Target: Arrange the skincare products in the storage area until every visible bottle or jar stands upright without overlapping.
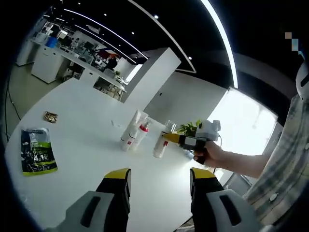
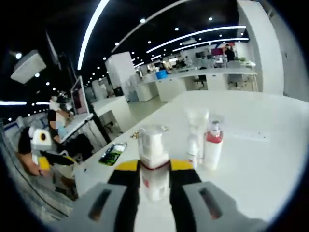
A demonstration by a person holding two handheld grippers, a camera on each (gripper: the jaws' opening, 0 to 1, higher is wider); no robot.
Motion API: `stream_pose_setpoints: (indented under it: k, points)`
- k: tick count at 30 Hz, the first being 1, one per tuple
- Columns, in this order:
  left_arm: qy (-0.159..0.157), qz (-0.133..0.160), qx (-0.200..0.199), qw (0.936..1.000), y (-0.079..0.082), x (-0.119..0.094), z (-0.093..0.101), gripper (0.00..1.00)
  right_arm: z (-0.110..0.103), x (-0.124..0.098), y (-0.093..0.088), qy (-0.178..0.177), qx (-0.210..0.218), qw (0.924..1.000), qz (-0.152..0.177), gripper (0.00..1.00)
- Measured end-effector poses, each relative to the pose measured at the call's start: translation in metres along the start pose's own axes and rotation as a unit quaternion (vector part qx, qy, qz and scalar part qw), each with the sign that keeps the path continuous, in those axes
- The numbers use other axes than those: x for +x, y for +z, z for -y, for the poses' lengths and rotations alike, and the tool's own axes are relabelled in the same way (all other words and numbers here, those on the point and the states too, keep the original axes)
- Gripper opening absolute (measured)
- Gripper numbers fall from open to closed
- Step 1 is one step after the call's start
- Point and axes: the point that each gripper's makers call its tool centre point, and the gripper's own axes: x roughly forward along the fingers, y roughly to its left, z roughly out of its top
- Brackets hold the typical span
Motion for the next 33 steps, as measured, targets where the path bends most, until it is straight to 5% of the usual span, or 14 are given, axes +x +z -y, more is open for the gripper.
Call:
stream_pose_setpoints:
  k: [12,16,33]
  points:
    - [0.005,-0.012,-0.017,0.9998,0.006,0.009,-0.011,0.5,0.057,0.023,-0.024,-0.054,-0.029,0.9981,0.011,0.2]
    - [0.014,-0.025,-0.021,0.9994,0.001,0.011,-0.017,0.5,0.058,0.03,-0.016,-0.04,-0.066,0.9952,0.061,0.2]
    - [0.049,-0.046,-0.02,0.9975,-0.01,0.007,-0.03,0.5,0.091,0.06,-0.051,-0.049,-0.118,0.9903,0.056,0.2]
